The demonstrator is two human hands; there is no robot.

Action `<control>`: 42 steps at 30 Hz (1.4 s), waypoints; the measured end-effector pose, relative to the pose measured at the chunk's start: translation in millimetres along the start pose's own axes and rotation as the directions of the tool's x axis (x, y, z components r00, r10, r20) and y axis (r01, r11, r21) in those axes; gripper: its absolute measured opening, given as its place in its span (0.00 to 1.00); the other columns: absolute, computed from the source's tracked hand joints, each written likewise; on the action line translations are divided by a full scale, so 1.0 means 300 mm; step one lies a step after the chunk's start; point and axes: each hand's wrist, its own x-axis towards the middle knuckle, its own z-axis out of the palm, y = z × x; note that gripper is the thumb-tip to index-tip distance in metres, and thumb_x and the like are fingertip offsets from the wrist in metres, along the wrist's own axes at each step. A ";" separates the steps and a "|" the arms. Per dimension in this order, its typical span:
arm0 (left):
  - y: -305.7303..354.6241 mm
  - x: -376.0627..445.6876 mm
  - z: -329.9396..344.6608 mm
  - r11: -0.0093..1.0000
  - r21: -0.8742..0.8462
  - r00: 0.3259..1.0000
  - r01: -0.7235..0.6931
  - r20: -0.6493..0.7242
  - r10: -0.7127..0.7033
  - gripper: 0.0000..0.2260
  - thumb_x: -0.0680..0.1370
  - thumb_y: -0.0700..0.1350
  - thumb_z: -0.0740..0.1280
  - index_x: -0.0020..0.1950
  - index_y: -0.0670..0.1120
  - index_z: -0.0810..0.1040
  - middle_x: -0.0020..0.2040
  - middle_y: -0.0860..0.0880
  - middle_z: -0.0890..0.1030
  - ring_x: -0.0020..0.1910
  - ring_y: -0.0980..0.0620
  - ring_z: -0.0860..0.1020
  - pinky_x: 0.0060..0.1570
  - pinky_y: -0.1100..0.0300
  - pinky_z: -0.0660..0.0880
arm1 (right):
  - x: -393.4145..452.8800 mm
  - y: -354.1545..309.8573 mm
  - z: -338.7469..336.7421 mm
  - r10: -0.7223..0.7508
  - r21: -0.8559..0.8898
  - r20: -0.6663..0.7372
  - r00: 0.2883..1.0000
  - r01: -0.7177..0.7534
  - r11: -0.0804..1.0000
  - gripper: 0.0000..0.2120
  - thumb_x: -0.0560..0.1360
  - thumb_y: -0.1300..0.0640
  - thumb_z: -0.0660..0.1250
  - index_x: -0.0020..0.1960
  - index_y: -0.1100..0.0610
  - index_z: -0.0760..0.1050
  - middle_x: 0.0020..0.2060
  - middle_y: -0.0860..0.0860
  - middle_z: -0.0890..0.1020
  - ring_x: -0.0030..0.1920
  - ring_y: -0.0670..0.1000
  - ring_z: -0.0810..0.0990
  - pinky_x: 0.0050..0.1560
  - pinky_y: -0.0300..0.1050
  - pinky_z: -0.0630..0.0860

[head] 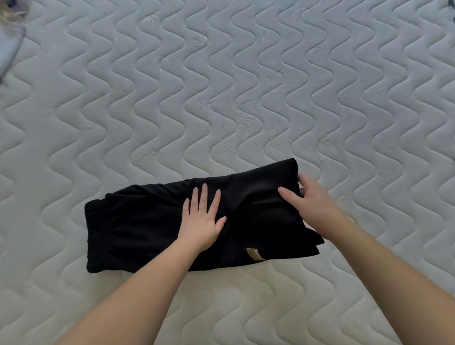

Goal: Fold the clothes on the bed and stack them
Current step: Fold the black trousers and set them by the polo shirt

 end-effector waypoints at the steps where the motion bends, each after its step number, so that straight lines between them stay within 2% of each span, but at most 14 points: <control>1: -0.007 -0.001 -0.017 0.999 -0.033 1.000 -0.019 -0.003 0.019 0.31 0.82 0.62 0.48 0.80 0.54 0.38 0.80 0.44 0.36 0.78 0.44 0.37 0.77 0.46 0.42 | -0.014 -0.027 0.018 -0.012 0.005 0.016 1.000 0.011 1.000 0.10 0.76 0.48 0.68 0.56 0.40 0.73 0.41 0.46 0.86 0.39 0.48 0.85 0.38 0.47 0.81; 4: -0.045 -0.018 -0.086 0.943 -0.323 0.992 -0.077 -0.124 0.039 0.25 0.82 0.55 0.57 0.79 0.51 0.58 0.79 0.47 0.56 0.78 0.48 0.54 0.76 0.52 0.55 | -0.043 -0.103 0.080 -0.031 -0.029 0.058 0.998 0.033 0.999 0.09 0.76 0.49 0.68 0.54 0.42 0.72 0.36 0.46 0.84 0.28 0.52 0.82 0.28 0.41 0.76; 6: -0.078 -0.046 -0.130 0.821 -0.563 0.978 -0.095 -0.207 -0.029 0.20 0.82 0.48 0.60 0.74 0.50 0.68 0.72 0.50 0.70 0.72 0.53 0.67 0.70 0.59 0.63 | -0.055 -0.149 0.134 -0.052 -0.081 0.097 0.994 0.060 0.995 0.07 0.75 0.49 0.68 0.51 0.43 0.70 0.35 0.44 0.83 0.25 0.53 0.80 0.27 0.40 0.75; 10: -0.149 -0.125 -0.206 0.520 -0.854 0.972 -0.024 -0.141 -0.187 0.14 0.82 0.44 0.59 0.65 0.56 0.75 0.60 0.60 0.78 0.60 0.67 0.74 0.59 0.72 0.66 | -0.059 -0.225 0.276 -0.080 -0.120 0.190 0.978 0.104 0.987 0.11 0.74 0.50 0.68 0.54 0.46 0.70 0.39 0.45 0.82 0.28 0.52 0.82 0.29 0.42 0.77; 13: -0.215 -0.164 -0.242 0.349 -0.937 0.963 0.000 -0.094 -0.253 0.14 0.83 0.42 0.57 0.59 0.58 0.77 0.56 0.59 0.80 0.56 0.68 0.76 0.54 0.73 0.70 | -0.043 -0.269 0.394 -0.124 -0.233 0.245 0.962 0.183 0.955 0.09 0.74 0.49 0.69 0.51 0.43 0.70 0.41 0.44 0.81 0.33 0.43 0.82 0.32 0.34 0.75; 16: -0.302 -0.205 -0.258 0.152 -0.987 0.938 0.057 0.001 -0.348 0.15 0.83 0.41 0.55 0.58 0.54 0.79 0.55 0.54 0.82 0.55 0.60 0.79 0.57 0.64 0.74 | -0.024 -0.311 0.520 -0.109 -0.262 0.328 0.938 0.201 0.944 0.10 0.74 0.47 0.68 0.51 0.45 0.69 0.41 0.45 0.81 0.28 0.48 0.83 0.29 0.40 0.76; 19: -0.401 -0.256 -0.251 0.008 -0.990 0.934 0.137 0.127 -0.334 0.16 0.83 0.41 0.53 0.58 0.51 0.79 0.54 0.50 0.84 0.55 0.53 0.81 0.57 0.57 0.76 | 0.000 -0.345 0.646 -0.094 -0.260 0.374 0.923 0.202 0.944 0.10 0.75 0.48 0.68 0.52 0.45 0.69 0.43 0.44 0.81 0.26 0.49 0.83 0.27 0.35 0.75; 25: -0.572 -0.338 -0.218 -0.181 -0.941 0.912 0.286 0.326 -0.251 0.19 0.84 0.57 0.50 0.58 0.54 0.80 0.51 0.53 0.85 0.50 0.52 0.84 0.50 0.56 0.77 | 0.073 -0.378 0.897 -0.066 -0.283 0.408 0.911 0.194 0.939 0.19 0.76 0.50 0.68 0.63 0.53 0.68 0.47 0.46 0.80 0.30 0.47 0.83 0.29 0.37 0.78; 29: -0.649 -0.368 -0.186 -0.219 -0.914 0.898 0.342 0.386 -0.210 0.25 0.82 0.65 0.44 0.58 0.59 0.79 0.54 0.51 0.84 0.53 0.50 0.82 0.58 0.51 0.75 | 0.114 -0.371 1.061 -0.027 -0.305 0.400 0.916 0.161 0.939 0.20 0.75 0.50 0.68 0.64 0.55 0.67 0.49 0.50 0.81 0.30 0.47 0.83 0.28 0.37 0.78; 32: -0.696 -0.380 -0.166 -0.185 -0.910 0.895 0.371 0.404 -0.188 0.27 0.79 0.69 0.43 0.57 0.61 0.78 0.54 0.51 0.85 0.54 0.50 0.83 0.57 0.54 0.77 | 0.139 -0.363 1.155 -0.015 -0.300 0.384 0.923 0.139 0.944 0.19 0.74 0.51 0.68 0.62 0.54 0.68 0.44 0.50 0.82 0.29 0.47 0.83 0.31 0.42 0.81; 35: -0.735 -0.411 -0.152 -0.106 -0.920 0.898 0.376 0.390 -0.205 0.24 0.73 0.73 0.55 0.58 0.60 0.78 0.57 0.54 0.83 0.54 0.55 0.82 0.55 0.56 0.77 | 0.157 -0.336 1.216 0.018 -0.289 0.408 0.913 0.111 0.951 0.18 0.75 0.48 0.67 0.60 0.53 0.68 0.37 0.49 0.83 0.31 0.46 0.84 0.35 0.43 0.82; 38: -0.772 -0.433 -0.102 0.200 -0.916 0.913 0.348 0.284 -0.292 0.19 0.76 0.56 0.70 0.66 0.55 0.73 0.60 0.55 0.80 0.56 0.56 0.80 0.56 0.56 0.78 | 0.160 -0.296 1.231 0.052 -0.283 0.473 0.879 0.095 0.954 0.20 0.76 0.42 0.66 0.64 0.49 0.71 0.42 0.47 0.83 0.41 0.45 0.84 0.47 0.48 0.83; 40: -0.778 -0.446 -0.080 0.208 -0.918 0.900 0.337 0.249 -0.358 0.14 0.78 0.47 0.69 0.63 0.55 0.75 0.56 0.53 0.82 0.50 0.56 0.81 0.47 0.61 0.79 | 0.161 -0.276 1.210 0.034 -0.293 0.502 0.864 0.133 0.947 0.18 0.77 0.40 0.63 0.64 0.45 0.72 0.45 0.45 0.84 0.47 0.45 0.83 0.54 0.51 0.81; 42: -0.777 -0.455 -0.055 0.219 -0.920 0.882 0.324 0.210 -0.422 0.13 0.79 0.45 0.68 0.63 0.53 0.75 0.55 0.54 0.82 0.52 0.55 0.81 0.46 0.64 0.76 | 0.161 -0.267 1.163 -0.008 -0.260 0.498 0.867 0.158 0.952 0.13 0.78 0.43 0.63 0.61 0.42 0.74 0.48 0.43 0.84 0.50 0.43 0.82 0.56 0.51 0.80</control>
